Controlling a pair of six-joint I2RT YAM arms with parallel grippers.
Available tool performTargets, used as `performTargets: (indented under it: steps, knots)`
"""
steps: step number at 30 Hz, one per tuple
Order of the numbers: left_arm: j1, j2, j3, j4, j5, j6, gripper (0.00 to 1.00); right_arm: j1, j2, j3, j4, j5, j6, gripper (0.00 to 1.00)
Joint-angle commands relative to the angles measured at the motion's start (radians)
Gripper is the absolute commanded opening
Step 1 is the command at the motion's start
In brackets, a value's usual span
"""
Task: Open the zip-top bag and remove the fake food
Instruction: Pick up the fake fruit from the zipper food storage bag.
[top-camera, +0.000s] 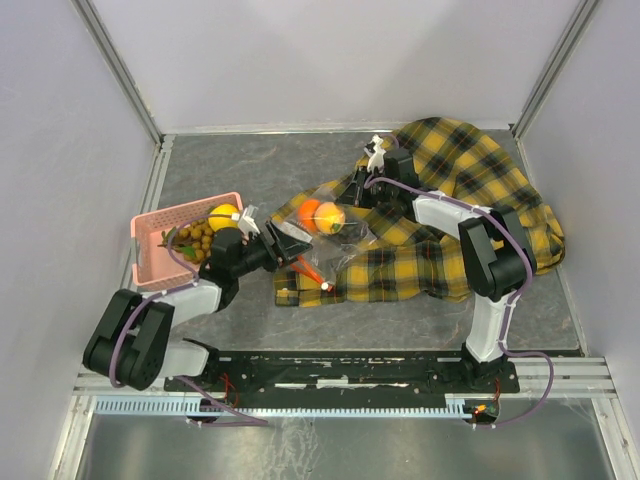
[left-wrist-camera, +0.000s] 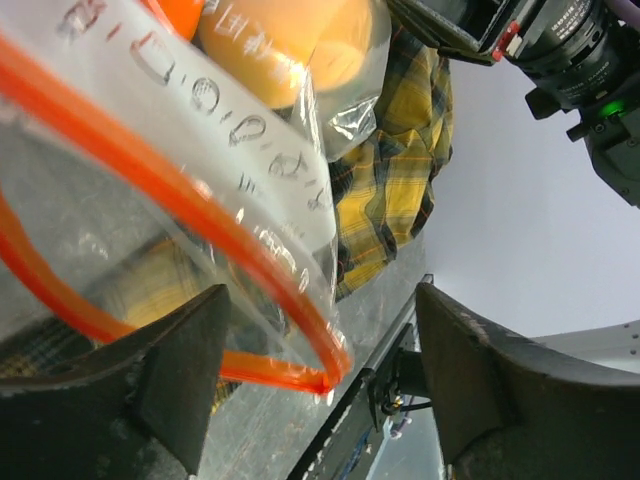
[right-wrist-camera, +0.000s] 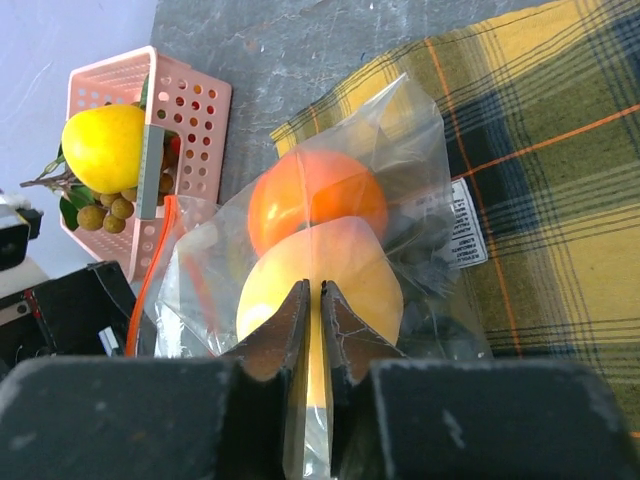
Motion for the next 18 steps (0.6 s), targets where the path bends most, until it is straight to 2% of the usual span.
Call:
performTargets:
  steps: [1, 5, 7, 9, 13, 18]
  knots:
    - [-0.005, 0.057, 0.074, 0.032, 0.022, 0.050, 0.72, 0.002, -0.028, -0.032, 0.054, -0.092, -0.003, 0.13]
    - [-0.005, 0.102, 0.088, 0.046, 0.038, 0.049, 0.33, 0.004, -0.052, -0.067, 0.106, -0.107, 0.013, 0.07]
    - [-0.005, 0.102, 0.084, 0.046, 0.037, 0.054, 0.19, 0.003, -0.068, -0.077, 0.104, -0.086, 0.005, 0.04]
    - [-0.005, 0.085, 0.075, 0.036, 0.033, 0.063, 0.13, 0.001, -0.092, -0.083, 0.081, -0.051, -0.015, 0.02]
    - [-0.004, 0.026, 0.046, 0.012, 0.006, 0.099, 0.10, -0.009, -0.148, -0.109, 0.062, 0.028, -0.039, 0.02]
    - [-0.006, 0.024, 0.037, 0.038, 0.034, 0.113, 0.10, -0.020, -0.193, -0.150, 0.151, -0.006, -0.014, 0.02]
